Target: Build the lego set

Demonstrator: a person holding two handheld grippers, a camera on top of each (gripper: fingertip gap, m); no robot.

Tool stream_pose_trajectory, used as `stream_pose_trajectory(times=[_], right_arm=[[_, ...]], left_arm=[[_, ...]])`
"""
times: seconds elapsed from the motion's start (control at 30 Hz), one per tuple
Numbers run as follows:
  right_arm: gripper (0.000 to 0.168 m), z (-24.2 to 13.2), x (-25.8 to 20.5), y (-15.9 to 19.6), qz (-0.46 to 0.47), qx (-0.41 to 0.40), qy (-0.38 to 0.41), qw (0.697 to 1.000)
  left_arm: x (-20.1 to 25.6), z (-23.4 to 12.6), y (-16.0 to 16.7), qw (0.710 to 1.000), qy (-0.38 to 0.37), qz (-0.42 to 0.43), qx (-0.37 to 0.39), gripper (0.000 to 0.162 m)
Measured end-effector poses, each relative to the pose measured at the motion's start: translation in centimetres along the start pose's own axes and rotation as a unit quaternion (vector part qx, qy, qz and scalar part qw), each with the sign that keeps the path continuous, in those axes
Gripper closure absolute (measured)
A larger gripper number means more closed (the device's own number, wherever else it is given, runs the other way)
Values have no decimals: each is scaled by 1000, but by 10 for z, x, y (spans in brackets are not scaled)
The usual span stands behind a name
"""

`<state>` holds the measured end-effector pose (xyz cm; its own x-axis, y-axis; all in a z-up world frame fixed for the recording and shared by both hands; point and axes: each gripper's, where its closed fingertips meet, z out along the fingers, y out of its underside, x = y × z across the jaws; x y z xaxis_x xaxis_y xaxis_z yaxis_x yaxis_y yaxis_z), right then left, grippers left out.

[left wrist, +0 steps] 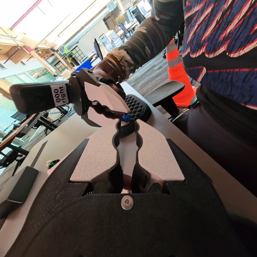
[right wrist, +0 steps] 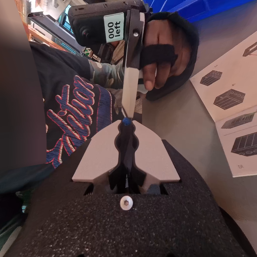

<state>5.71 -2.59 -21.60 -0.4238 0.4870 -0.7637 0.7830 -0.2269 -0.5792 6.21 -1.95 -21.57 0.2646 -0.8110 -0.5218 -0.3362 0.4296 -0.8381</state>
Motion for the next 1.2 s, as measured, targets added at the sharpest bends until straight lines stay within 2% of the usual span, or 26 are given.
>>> stream_pose_trajectory(times=[0.27, 0.43, 0.63, 0.67, 0.77, 0.83, 0.87, 0.93, 0.97, 1.03, 1.2], right_arm=[[157, 6, 4, 7, 10, -21, -2, 1000], [157, 8, 4, 6, 22, -12, -17, 1000], [157, 9, 7, 6, 28, -14, -20, 999], [156, 8, 6, 2, 24, -1, -21, 999], [133, -3, 9, -20, -48, 78, 26, 995], [129, -15, 7, -40, -144, 159, 89, 973], [135, -21, 5, -47, -194, 190, 128, 954], [151, -28, 0, -55, -304, 227, 215, 900], [154, -28, -2, -57, -348, 231, 257, 871], [155, -22, 0, -55, -395, 214, 303, 841], [156, -20, 0, -61, -435, 226, 345, 800]], left_arm=[[8, 5, 3, 1000, 18, -9, -7, 152], [10, 4, -2, 998, 35, -46, 14, 151], [12, 6, 6, 998, 37, -47, -12, 153], [9, 5, 4, 998, 32, -58, -9, 153], [-10, -2, 3, 995, -9, -103, 3, 153], [-23, -8, 1, 990, -35, -137, 20, 154], [-28, -12, -1, 987, -47, -151, 32, 154], [-37, -17, -4, 981, -66, -177, 53, 154], [-41, -19, -5, 978, -72, -188, 61, 154], [-46, -22, -7, 972, -82, -208, 76, 154], [-45, -21, -1, 969, -74, -227, 64, 154]])
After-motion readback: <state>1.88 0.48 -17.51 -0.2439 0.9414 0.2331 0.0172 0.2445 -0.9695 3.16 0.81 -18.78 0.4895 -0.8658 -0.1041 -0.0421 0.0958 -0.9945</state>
